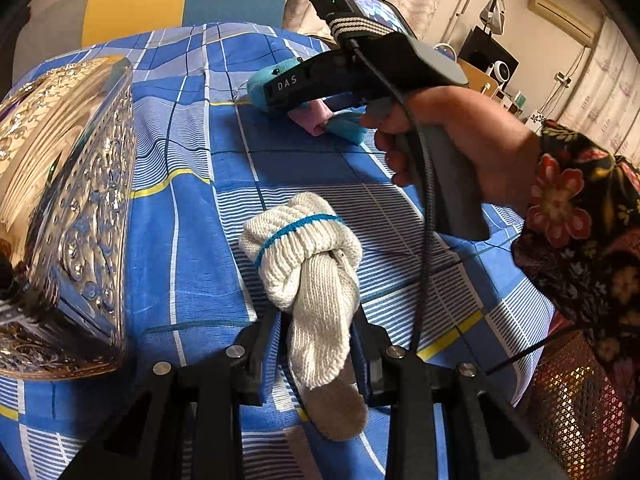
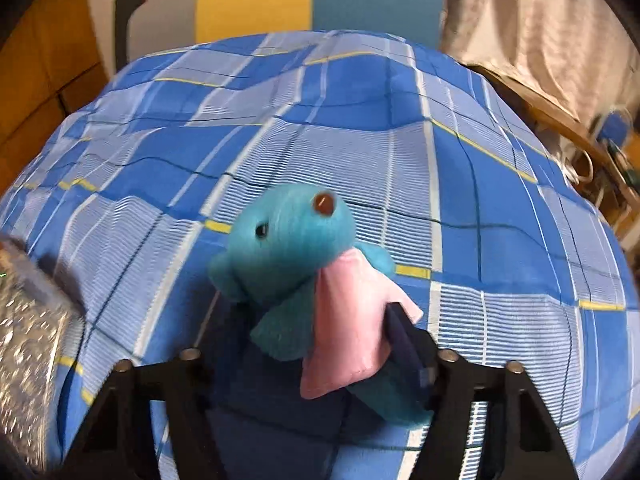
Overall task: Organize soft objects
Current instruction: 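Grasp the blue plush toy with the right tool while the left tool holds the glove, then carry the glove into the gold tray and open the left tool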
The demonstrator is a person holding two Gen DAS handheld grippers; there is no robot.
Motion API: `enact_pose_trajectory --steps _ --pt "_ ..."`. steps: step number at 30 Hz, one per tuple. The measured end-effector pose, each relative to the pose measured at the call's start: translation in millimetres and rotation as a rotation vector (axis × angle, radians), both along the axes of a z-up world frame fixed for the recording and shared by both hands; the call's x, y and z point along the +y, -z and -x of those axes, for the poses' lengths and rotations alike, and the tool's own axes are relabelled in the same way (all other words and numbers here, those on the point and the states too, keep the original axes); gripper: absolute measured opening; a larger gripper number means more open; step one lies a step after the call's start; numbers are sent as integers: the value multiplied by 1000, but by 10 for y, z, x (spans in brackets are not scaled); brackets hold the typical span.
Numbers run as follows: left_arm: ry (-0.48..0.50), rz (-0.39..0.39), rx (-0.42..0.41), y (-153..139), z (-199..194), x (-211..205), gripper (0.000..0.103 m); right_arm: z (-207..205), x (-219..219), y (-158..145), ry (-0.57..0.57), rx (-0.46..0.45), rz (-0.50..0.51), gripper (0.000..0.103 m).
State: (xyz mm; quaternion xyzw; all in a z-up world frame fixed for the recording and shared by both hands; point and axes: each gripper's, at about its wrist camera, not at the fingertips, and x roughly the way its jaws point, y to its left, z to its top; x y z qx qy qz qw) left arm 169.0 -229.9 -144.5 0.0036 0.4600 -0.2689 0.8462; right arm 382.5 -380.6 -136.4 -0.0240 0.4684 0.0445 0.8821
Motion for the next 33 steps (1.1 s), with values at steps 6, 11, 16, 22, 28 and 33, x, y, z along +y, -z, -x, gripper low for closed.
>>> enact_pose_trajectory --steps 6,11,16,22,28,33 --pt "-8 6 12 -12 13 29 30 243 -216 -168 36 -40 -169 25" --pt "-21 37 36 -62 85 130 30 668 -351 -311 96 -57 -286 25" --pt "0 41 -5 -154 302 266 30 1237 -357 -432 151 -76 -299 25" --pt "14 48 -57 -244 584 604 30 1927 -280 -451 192 -107 -371 25" --pt "-18 63 -112 -452 837 1134 30 2329 -113 -361 223 -93 -439 25" --pt "-105 101 -156 -705 1003 1684 30 2508 72 -311 231 -85 -478 25"
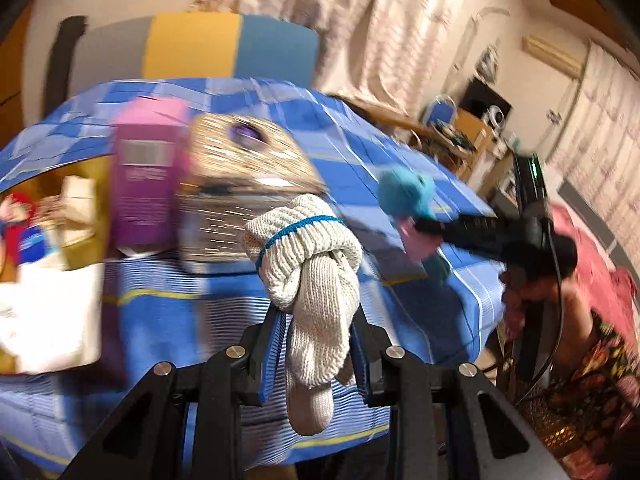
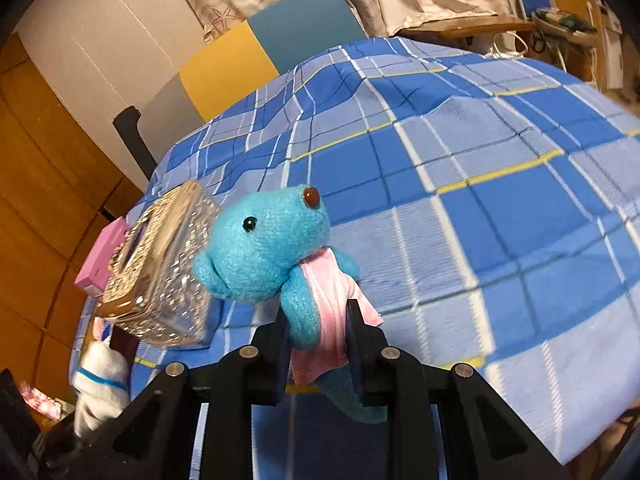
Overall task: Organize soft objects
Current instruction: 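Carry the glove into the gold tray and open the left tool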
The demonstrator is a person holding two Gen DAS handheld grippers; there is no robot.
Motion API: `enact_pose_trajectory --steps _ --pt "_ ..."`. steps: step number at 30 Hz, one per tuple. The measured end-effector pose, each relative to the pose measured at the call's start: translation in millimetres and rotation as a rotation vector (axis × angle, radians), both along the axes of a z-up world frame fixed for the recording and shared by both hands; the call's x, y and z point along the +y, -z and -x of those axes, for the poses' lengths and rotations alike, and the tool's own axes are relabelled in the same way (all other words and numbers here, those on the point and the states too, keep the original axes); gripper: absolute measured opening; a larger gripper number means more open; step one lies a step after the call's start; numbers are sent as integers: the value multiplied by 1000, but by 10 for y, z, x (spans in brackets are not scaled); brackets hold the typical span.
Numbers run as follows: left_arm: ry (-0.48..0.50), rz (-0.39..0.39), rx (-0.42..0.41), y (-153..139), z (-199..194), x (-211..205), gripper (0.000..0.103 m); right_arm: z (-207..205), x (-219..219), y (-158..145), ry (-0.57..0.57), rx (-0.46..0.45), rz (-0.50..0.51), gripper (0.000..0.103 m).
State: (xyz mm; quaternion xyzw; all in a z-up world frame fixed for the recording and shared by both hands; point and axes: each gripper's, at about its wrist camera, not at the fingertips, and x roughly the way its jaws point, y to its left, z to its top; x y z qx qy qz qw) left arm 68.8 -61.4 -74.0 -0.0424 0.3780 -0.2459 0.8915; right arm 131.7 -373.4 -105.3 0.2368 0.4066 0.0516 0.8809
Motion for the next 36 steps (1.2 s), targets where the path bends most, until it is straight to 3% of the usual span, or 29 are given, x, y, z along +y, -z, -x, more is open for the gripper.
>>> enact_pose_trajectory --steps 7,13,19,24,25,30,33,36 --pt "-195 36 -23 -219 -223 822 30 180 215 -16 21 -6 -60 25" --pt "-317 86 53 -190 -764 1384 30 314 355 -82 29 -19 -76 25" --pt "-343 142 189 32 -1489 1508 30 397 402 -113 48 -21 -83 25" --pt "-359 163 250 204 -1837 1449 31 478 379 -136 75 -20 -98 25" --pt "-371 168 255 235 -1919 1447 32 493 374 -137 79 -20 -95 25" --pt "-406 217 304 333 -2120 1508 62 554 355 -112 93 -15 -96 25" --pt "-412 218 291 285 -2061 1542 62 577 371 -94 95 -7 -102 25" --pt "-417 167 230 142 -1844 1590 62 599 428 -119 80 -12 -94 25"
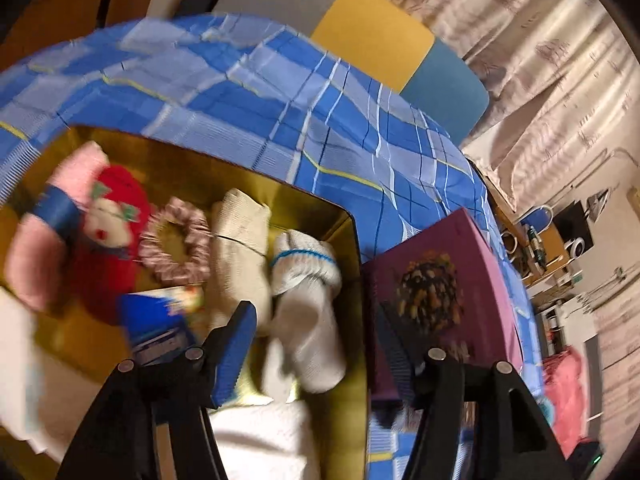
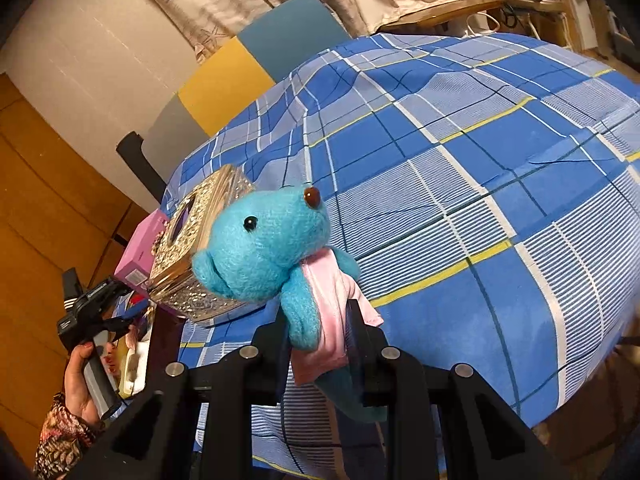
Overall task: Organize soft objects
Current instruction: 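Carry the glove into the gold tray and open the left tool, then carry the blue plush toy into the gold tray and open the right tool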
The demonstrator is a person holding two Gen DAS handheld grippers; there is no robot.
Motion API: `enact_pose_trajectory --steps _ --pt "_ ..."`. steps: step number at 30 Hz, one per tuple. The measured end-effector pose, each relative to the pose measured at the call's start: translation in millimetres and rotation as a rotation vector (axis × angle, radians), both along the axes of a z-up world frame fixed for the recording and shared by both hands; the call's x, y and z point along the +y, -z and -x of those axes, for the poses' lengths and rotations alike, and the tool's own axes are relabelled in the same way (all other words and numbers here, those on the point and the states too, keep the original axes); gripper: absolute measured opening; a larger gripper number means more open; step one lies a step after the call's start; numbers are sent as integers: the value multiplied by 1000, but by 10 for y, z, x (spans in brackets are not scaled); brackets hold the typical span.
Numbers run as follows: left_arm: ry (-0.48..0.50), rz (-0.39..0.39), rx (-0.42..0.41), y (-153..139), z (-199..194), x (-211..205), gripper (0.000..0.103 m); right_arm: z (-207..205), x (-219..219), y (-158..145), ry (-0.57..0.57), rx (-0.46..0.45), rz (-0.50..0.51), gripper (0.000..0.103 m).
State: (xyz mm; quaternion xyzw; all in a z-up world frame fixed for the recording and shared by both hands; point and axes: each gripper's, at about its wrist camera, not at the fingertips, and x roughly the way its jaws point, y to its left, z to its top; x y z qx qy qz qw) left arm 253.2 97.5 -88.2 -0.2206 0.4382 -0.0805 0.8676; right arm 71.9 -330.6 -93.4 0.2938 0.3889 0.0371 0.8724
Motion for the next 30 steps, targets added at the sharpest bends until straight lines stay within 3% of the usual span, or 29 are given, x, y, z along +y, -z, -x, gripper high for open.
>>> enact_pose_trajectory --steps 4,9,16,22,30 --pt "-15 -150 -99 -195 454 61 62 52 155 -130 -44 -35 18 25" --pt "-39 -227 -159 -289 959 209 62 86 453 -382 -131 -103 28 25" --pt "-110 -326 -171 -298 1444 364 62 35 1060 -708 -290 -184 32 25" --pt "-159 -387 -190 -315 1720 500 62 -103 1752 -799 -447 -195 42 25" --pt "-236 -383 -173 -379 1895 749 62 -453 2726 -724 -643 -182 106 25"
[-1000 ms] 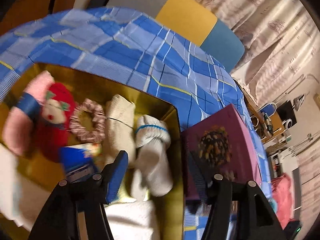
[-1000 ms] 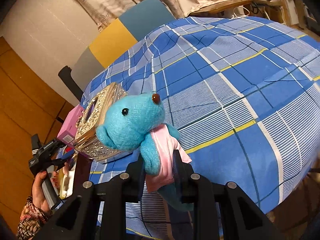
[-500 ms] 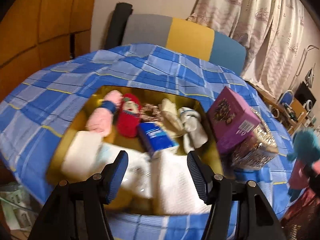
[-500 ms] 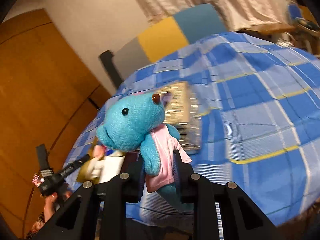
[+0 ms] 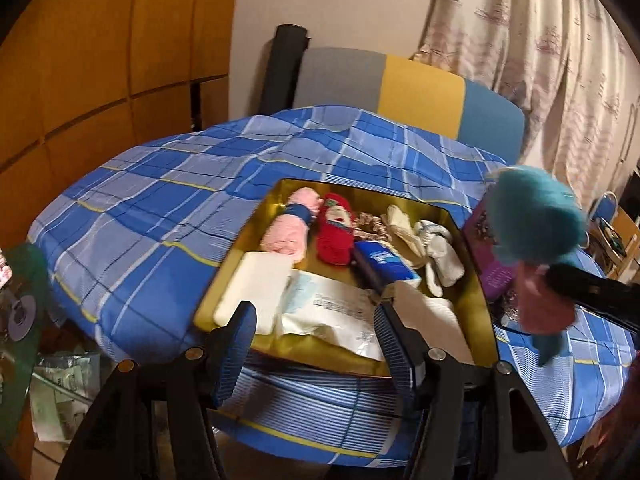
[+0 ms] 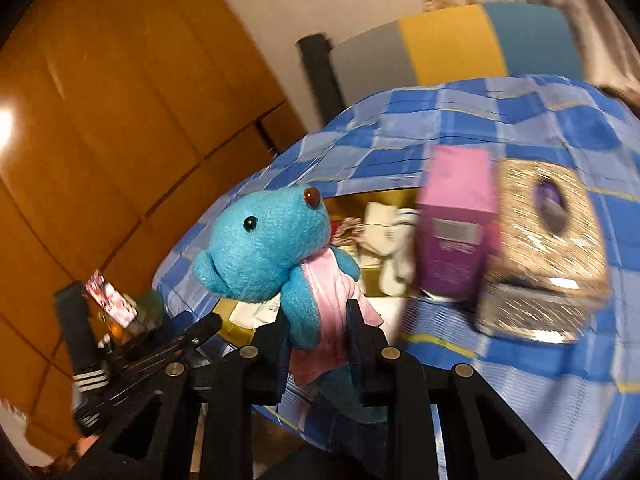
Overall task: Organize soft objects
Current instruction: 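Carry the blue plush toy into the gold tray and open the right tool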
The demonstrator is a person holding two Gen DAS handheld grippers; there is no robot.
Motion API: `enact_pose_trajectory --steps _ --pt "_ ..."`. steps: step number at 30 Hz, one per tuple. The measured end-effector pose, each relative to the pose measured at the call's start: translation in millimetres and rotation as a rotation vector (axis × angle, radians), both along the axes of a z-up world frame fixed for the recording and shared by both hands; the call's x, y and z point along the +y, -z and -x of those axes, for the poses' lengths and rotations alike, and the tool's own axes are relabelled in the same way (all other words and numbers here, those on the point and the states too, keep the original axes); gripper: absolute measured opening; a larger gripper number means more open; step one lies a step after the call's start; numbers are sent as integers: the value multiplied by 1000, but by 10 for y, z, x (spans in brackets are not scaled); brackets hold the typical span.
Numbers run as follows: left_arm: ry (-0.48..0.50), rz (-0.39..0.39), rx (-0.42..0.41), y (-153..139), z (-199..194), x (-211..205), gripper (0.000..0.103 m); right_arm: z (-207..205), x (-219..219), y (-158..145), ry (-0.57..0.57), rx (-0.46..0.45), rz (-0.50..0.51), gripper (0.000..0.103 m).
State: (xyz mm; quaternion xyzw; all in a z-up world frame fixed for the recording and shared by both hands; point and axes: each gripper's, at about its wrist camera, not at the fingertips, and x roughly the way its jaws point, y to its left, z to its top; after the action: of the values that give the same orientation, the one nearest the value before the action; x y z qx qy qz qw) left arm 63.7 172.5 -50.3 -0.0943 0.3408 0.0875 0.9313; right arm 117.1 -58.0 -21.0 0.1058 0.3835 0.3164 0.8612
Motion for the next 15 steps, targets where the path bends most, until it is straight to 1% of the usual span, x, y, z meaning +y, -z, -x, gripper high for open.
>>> enact_pose_trajectory --steps 2,5,10,15 --pt "-22 7 3 -3 23 57 62 -114 235 35 -37 -2 38 25" --pt "-57 5 14 -1 37 119 62 -299 528 101 -78 11 68 25" --pt "-93 -19 14 -20 50 177 62 -572 933 262 -93 79 94 25" --pt "-146 -82 1 -52 72 169 62 -779 1305 431 -103 95 159 26"
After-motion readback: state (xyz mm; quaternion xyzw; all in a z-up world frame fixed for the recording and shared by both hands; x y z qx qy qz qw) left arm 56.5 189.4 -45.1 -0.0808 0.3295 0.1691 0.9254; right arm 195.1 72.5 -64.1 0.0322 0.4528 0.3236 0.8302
